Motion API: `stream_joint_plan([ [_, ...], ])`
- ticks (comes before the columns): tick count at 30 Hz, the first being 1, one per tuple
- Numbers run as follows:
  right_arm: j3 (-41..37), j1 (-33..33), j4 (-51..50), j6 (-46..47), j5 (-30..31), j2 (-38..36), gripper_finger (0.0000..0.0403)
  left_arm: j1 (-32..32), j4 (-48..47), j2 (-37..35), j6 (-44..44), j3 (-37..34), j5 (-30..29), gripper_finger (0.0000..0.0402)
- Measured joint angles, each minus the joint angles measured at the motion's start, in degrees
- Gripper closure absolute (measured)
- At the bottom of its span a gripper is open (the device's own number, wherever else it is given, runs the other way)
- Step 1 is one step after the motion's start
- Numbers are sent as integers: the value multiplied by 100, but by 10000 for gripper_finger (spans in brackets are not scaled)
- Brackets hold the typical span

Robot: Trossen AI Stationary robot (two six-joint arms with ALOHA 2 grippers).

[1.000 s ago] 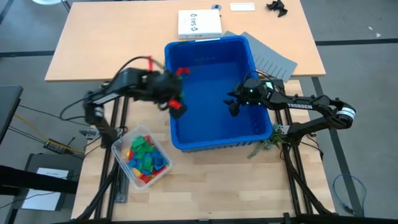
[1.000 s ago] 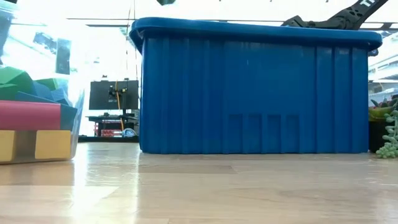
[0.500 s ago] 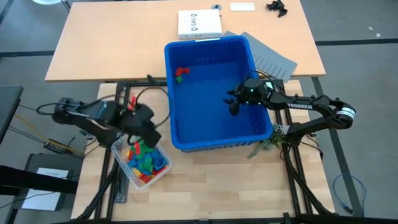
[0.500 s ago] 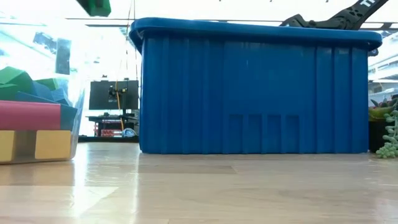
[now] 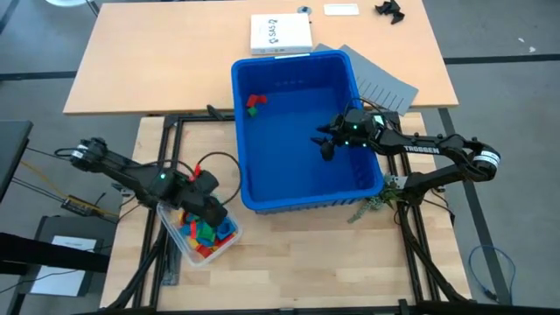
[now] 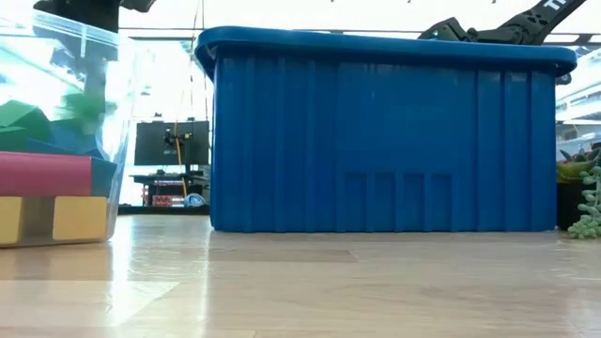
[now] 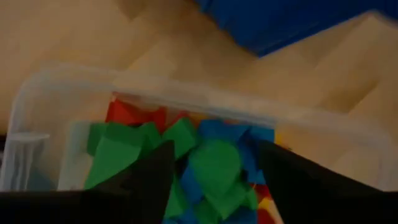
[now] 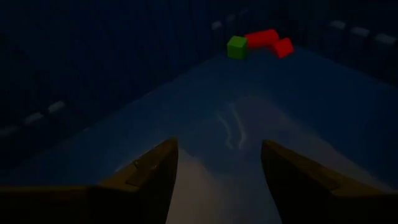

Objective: Sort Items/Unsort Items

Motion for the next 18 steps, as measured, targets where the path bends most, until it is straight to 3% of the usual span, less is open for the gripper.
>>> stream_joint_plan([
  [4, 0, 39, -22, -148, -11, 0, 174, 135, -336, -3, 28, 138, 429, 122],
  [7, 0, 43, -31, -195, -11, 0, 174, 276, -485, -89, 52, 618, 405, 106],
  [13, 0, 43, -31, -200, -13, 0, 174, 717, -268, -107, 891, 1862, -1006, 102],
  [15, 0, 43, -31, -203, -13, 0, 174, 932, 115, -83, 1588, 2140, -1535, 102],
  [18, 0, 43, -31, -205, -13, 0, 174, 1383, 935, -6, 2895, 2338, -1743, 102],
])
